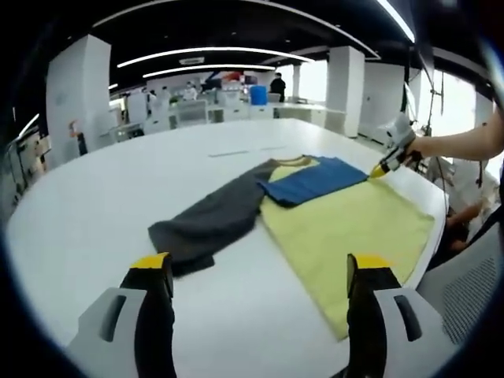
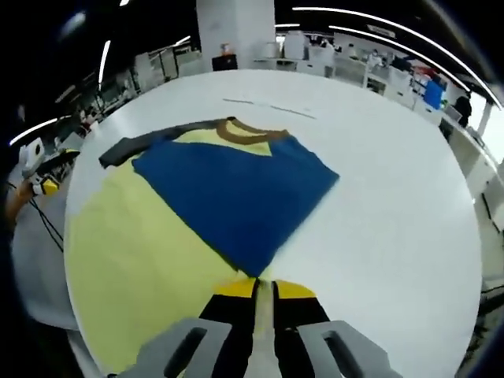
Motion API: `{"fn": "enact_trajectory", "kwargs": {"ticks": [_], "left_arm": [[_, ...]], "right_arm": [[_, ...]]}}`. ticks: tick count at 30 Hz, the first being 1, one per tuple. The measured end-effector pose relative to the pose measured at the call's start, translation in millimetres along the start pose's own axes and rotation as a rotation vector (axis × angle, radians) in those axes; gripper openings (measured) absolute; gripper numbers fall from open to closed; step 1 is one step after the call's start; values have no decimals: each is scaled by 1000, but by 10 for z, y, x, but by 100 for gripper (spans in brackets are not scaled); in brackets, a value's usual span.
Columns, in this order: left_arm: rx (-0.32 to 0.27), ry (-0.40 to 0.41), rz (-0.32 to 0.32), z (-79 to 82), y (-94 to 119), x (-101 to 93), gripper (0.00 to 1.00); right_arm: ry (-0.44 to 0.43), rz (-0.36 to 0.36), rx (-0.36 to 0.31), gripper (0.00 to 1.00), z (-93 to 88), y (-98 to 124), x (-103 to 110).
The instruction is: Fold the garment on the visible template until the final outline fits inside the template.
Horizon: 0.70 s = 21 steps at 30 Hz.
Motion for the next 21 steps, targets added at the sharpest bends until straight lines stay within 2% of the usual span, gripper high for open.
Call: {"fn": "enact_trajectory", "kwargs": {"ticks": [3,8,15,21], "left_arm": [[2,0,-1,2,-11,6,89],[-3,14,-6,26,-35,30,90],[-12,44,-1,84,-83,122,90],[-31,95,4,124,-145,243,89]], "right_arm": [[-11,24,-45,27,58,42,63],[4,76,-104,42,160,128,206],[66,123,-150,73,241,248,435],[117,169,-176,88,265,341,645]]}}
Point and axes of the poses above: the point that each gripper's makers call its tool centre point, and the gripper's own axes: y roughly backward along the fingers, x roughly to its left, z roughly out of its top, the point moved 2 cm from there along y, roughly backward along the fingers, and after that the axes turned 9 degrees about z, right-handed, at the moved point
